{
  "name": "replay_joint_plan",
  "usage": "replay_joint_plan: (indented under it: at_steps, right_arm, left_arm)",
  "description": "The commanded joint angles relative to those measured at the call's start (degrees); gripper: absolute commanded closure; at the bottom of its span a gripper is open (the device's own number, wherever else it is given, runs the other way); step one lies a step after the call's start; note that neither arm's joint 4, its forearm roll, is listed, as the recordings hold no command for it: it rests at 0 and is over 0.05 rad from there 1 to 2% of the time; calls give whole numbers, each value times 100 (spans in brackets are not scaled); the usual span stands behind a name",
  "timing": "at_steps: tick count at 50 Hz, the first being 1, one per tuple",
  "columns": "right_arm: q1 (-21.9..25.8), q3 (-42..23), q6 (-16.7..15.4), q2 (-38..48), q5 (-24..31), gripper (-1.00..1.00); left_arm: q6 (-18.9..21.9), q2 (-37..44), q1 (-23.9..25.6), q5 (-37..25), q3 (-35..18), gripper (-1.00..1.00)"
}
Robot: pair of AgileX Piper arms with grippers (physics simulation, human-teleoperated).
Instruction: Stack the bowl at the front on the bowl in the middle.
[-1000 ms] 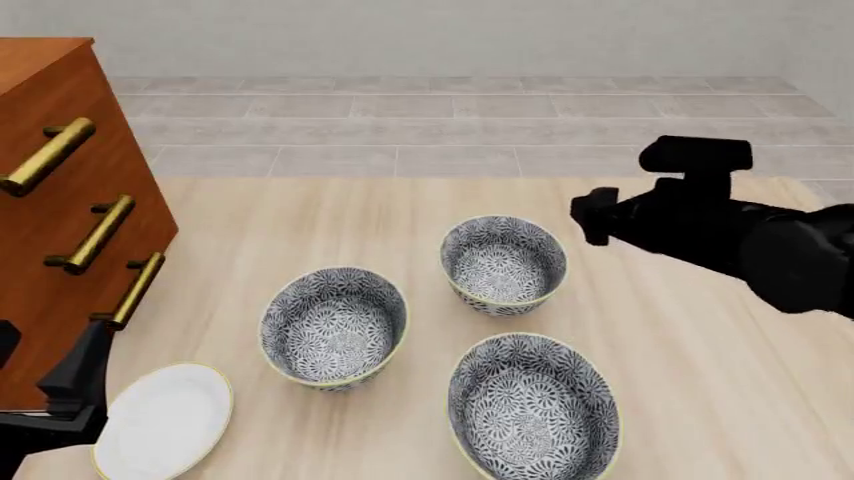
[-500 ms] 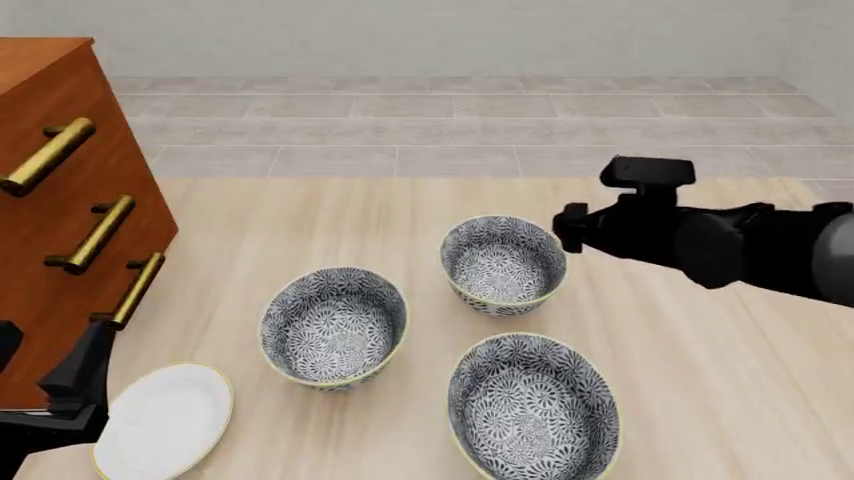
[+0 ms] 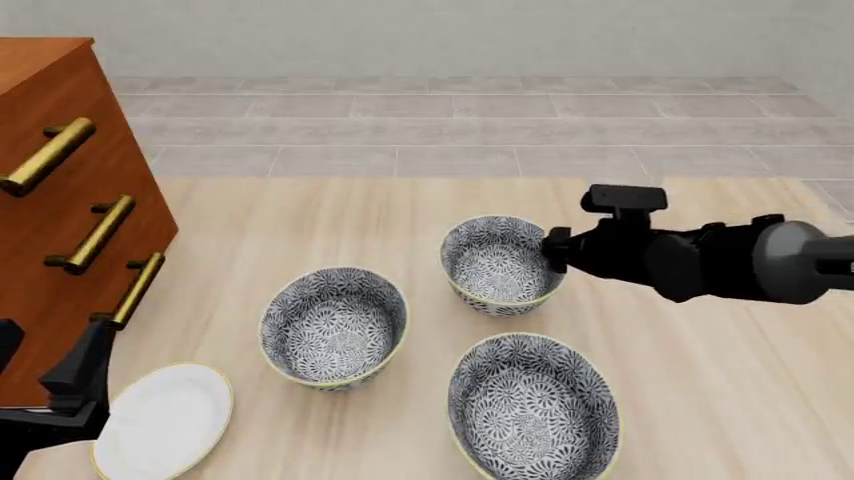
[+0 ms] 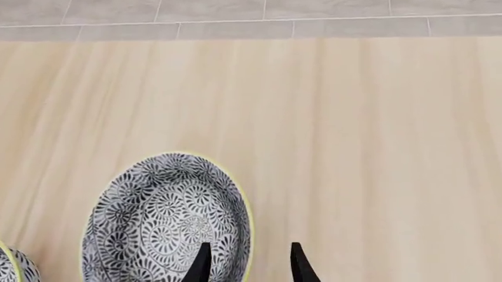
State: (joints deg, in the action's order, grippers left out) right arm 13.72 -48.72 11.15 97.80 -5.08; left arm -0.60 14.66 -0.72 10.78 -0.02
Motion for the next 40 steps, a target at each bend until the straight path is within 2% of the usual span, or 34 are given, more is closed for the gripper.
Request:
replay_joint_plan:
  at_steps: [1, 31, 40]
  right_arm:
    - [48, -13, 59, 301, -168, -100]
    - [237, 8, 196, 933, -602, -100]
    - [313, -107, 226, 1027, -552, -100]
  left_arm:
    - [-13, 2, 1, 4, 0, -100]
    - [-17, -91, -27, -49, -4, -100]
    - [-27, -87, -29, -50, -5, -100]
